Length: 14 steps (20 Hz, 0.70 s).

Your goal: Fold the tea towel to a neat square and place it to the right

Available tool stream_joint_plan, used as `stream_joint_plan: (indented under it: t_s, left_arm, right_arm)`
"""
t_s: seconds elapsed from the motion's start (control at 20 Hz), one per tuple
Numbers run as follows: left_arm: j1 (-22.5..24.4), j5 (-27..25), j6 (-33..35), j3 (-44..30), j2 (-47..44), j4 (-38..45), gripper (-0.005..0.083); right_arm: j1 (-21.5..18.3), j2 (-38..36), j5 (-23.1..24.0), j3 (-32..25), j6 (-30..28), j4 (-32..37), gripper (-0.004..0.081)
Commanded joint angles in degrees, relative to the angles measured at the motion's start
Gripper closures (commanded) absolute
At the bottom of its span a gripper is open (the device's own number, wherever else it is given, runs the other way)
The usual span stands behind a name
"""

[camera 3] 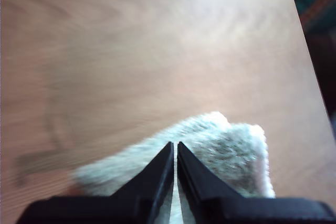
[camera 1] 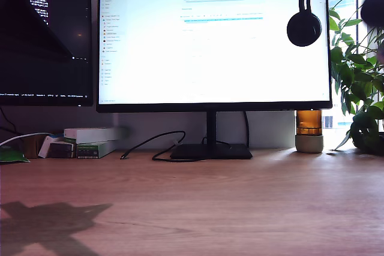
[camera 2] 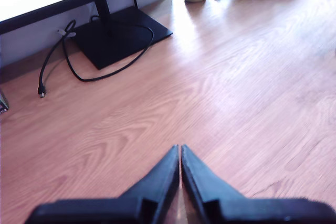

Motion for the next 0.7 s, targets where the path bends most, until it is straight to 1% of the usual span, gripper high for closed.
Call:
stream_joint_plan:
  t_s: [0.0, 0.2, 0.3, 0.4, 0.45, 0.5, 0.65]
  left_arm:
    - [0.1, 0.1, 0.1, -1.6, 0.2, 0.8, 0.0798]
    - [0.1, 0.0, -0.4, -1.6, -0.5, 1.0, 0.0797]
    - [0.2, -0.6, -0.7, -1.6, -1.7, 1.0, 0.0797]
    - [1.5, -1.6, -1.5, -1.6, -3.3, 1.0, 0.0797]
    - [2.6, -1.9, -1.7, -1.6, -4.4, 0.9, 0.0797]
    - [3.9, -1.9, -1.7, -1.6, -5.4, 0.9, 0.0797]
    - [8.3, -2.0, -1.9, -1.6, -8.1, 0.9, 0.0797]
  right_arm:
    - [3.3, -5.4, -1.2, 0.8, 0.5, -1.0, 0.0782]
    - [12.2, -17.6, -0.8, 0.8, 3.3, -2.0, 0.0782]
    - [14.9, -23.0, -0.7, 0.7, 3.2, -1.7, 0.0782]
    - [15.3, -27.6, 0.9, -0.1, 2.7, -1.7, 0.0782]
    - [15.3, -30.1, 2.6, -0.9, 2.1, -1.2, 0.0782]
    - [15.3, -32.3, 3.9, -2.0, 0.9, -0.2, 0.0782]
    - [15.3, -40.1, 5.5, -7.1, -1.7, 1.5, 0.0782]
